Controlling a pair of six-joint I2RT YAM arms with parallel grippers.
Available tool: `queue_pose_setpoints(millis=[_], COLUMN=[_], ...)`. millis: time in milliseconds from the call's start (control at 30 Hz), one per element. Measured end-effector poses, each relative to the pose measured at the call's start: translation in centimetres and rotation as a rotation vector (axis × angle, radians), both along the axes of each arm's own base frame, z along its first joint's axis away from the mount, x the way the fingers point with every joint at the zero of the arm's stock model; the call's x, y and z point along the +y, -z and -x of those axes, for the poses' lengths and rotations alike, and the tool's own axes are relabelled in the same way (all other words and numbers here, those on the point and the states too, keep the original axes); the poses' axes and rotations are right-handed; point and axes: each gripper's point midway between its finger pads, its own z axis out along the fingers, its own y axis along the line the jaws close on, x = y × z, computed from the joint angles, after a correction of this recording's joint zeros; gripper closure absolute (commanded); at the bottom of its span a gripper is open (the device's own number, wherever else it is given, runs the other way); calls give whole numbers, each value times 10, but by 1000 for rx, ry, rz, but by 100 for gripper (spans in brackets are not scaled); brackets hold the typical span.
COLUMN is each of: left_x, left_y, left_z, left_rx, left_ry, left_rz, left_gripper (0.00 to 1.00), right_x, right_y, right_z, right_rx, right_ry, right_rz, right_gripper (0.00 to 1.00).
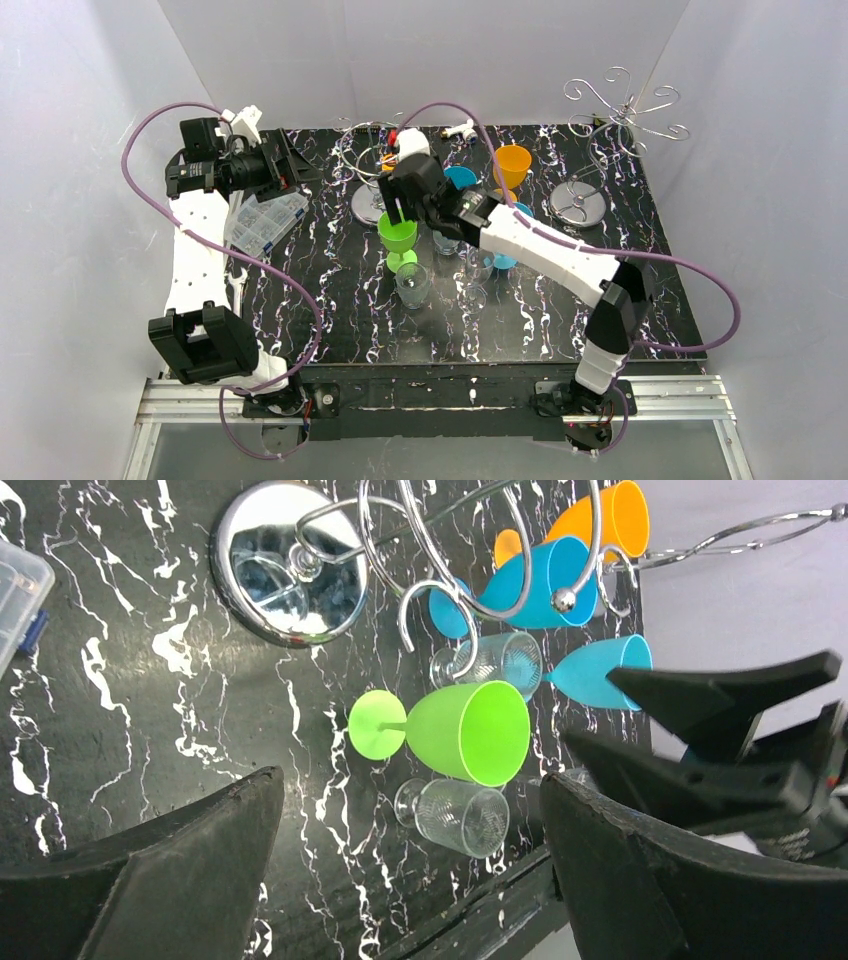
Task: Place the wine glass upside down on the wine glass rack
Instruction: Pick up the wine glass at the center of the board.
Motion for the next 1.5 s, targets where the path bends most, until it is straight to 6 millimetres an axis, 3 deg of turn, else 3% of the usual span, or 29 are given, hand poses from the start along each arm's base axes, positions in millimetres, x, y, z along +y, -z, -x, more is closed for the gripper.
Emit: queue_pose_setpoints(millis=[200,433,600,867,1000,1267,1500], left_x=[-3,-6,-8,-10,-11,-13,-15], left_y=[0,-10,-17,-23,-26,-35,-32], left_z=[10,18,22,31,37,40,47], left_rx=[19,4,-10,-11,-13,-25,-7], left_ry=[17,30,41,54,56,63,82], left_rz=[4,2,3,4,1,2,0], left_gripper=[1,1,1,1,1,1,1], right_x=[-16,-38,-45,-29,-27,-27,-36], right_y=[31,85,113,142,159,169,157], right_z=[56,88,97,97,99,106,118], right_rx=[53,148,198,241,267,295,292], right_ry=[-86,-135,-151,-180,-189,-191,-197], right_rz=[92,209,252,265,279,251,243], right_gripper=[29,38,40,47,58,98,99])
